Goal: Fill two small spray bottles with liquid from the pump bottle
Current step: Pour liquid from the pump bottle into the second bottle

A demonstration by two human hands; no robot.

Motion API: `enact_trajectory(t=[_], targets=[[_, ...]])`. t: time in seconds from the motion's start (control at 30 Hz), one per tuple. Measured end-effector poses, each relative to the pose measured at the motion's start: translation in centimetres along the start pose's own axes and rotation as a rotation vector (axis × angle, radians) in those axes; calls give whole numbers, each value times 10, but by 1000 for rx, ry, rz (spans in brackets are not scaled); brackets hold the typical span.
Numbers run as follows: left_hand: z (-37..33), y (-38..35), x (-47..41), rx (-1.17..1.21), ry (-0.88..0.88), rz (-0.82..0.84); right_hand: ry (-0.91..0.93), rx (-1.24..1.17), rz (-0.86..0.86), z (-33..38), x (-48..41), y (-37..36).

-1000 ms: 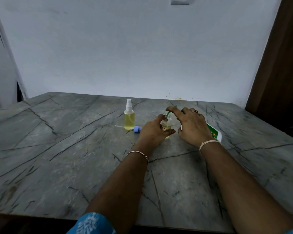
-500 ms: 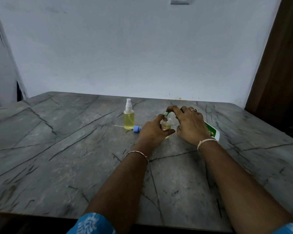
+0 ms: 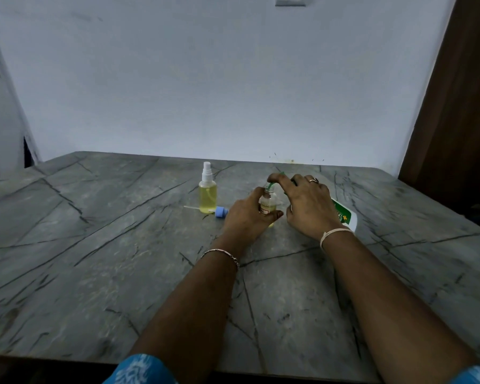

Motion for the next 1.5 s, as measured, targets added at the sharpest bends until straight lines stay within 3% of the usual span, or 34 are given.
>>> enact_trajectory(t=[0.87,1.5], targets=[[-5,2,3,-47,-22,-13,25,108,-77,3,1,-4],[-4,0,2,-102,1,0,5,54,-46,2,1,-2]])
Point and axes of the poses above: each hand's wrist, its own x-axis away from the middle knuckle, its own y-axis out of the back of the hand, z = x × y, the point moved 5 cm from there along -x, towards the middle knuckle, and after that the axes turned 12 degrees about -z, right-handed, at the moved point
